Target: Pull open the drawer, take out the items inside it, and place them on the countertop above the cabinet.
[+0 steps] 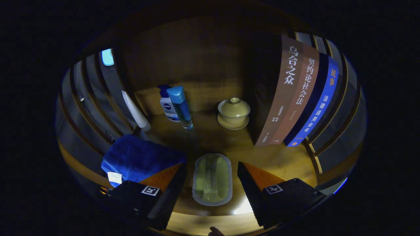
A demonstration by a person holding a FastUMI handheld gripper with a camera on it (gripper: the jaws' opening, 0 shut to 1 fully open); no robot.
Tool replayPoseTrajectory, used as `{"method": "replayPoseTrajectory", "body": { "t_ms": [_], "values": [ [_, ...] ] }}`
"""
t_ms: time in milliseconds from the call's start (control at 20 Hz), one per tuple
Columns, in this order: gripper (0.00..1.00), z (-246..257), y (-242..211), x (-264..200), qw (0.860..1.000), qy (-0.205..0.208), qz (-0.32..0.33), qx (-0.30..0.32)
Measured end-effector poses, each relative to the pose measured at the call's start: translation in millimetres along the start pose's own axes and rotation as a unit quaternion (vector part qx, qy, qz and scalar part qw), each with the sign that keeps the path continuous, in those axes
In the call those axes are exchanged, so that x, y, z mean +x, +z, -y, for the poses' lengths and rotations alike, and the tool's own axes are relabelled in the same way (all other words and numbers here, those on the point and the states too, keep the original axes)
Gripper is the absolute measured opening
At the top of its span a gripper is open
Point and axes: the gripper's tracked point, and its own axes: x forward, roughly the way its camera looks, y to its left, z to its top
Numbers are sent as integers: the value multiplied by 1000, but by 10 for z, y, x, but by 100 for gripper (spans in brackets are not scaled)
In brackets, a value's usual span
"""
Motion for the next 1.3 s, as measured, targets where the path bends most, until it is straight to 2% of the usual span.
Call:
{"method": "replayPoseTrajectory", "body": {
  "t_ms": [300,600,850,1000,1300],
  "values": [
    [99,-10,-175,-335,1000,5,29,9],
    [99,-68,-425,-1108,993,18,116,11],
    [99,-69,-584,-1976,974,30,226,16],
    [99,-25,-876,-2389,961,31,275,16],
    [99,47,-1738,-2738,944,46,326,19]
  ]
}}
